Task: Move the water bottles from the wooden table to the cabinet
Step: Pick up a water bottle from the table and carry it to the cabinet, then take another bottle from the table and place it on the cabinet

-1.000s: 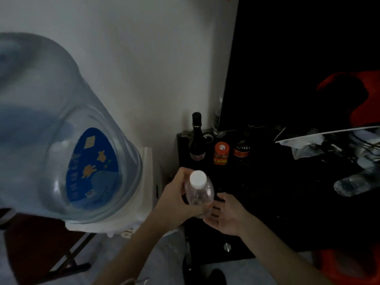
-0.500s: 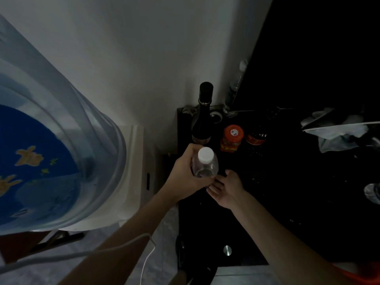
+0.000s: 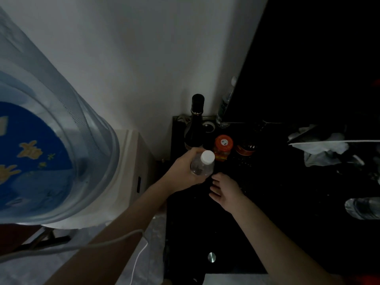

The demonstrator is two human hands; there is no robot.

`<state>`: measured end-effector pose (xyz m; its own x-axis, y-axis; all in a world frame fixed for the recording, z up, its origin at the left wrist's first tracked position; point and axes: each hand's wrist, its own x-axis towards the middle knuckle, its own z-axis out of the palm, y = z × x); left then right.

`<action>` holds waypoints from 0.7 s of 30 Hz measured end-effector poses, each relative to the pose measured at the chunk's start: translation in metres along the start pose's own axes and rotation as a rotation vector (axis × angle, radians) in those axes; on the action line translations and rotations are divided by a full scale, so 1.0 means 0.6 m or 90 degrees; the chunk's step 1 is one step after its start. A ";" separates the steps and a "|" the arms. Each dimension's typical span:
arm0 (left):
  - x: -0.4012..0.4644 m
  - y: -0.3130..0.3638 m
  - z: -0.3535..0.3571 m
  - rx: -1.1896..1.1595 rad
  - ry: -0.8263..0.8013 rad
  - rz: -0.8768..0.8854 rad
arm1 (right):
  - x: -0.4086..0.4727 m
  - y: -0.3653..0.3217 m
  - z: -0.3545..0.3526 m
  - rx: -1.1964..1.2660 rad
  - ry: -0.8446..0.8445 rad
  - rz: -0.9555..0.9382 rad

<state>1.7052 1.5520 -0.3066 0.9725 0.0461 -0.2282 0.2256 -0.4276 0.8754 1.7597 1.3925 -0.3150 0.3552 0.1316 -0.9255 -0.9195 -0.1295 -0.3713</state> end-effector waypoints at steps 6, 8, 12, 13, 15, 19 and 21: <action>-0.061 0.078 -0.032 0.340 -0.005 -0.106 | -0.057 0.024 -0.037 -0.542 0.129 -0.354; -0.098 0.104 -0.032 0.432 0.042 -0.123 | -0.087 0.033 -0.038 -0.618 0.155 -0.427; -0.183 0.156 -0.024 0.525 0.191 -0.099 | -0.165 0.060 -0.032 -0.753 0.217 -0.581; -0.203 0.166 -0.022 0.537 0.209 -0.092 | -0.185 0.065 -0.029 -0.789 0.234 -0.617; -0.243 0.183 -0.016 0.554 0.226 -0.091 | -0.223 0.074 -0.025 -0.854 0.259 -0.678; -0.317 0.209 -0.017 0.569 0.261 -0.099 | -0.291 0.093 -0.008 -0.965 0.285 -0.735; -0.350 0.216 -0.027 0.589 0.273 -0.108 | -0.325 0.103 0.004 -0.992 0.282 -0.760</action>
<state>1.5312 1.5013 -0.1383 0.9115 0.4111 0.0115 0.4060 -0.9040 0.1337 1.6331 1.3609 -0.1574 0.7920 0.6061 -0.0726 0.5828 -0.7862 -0.2053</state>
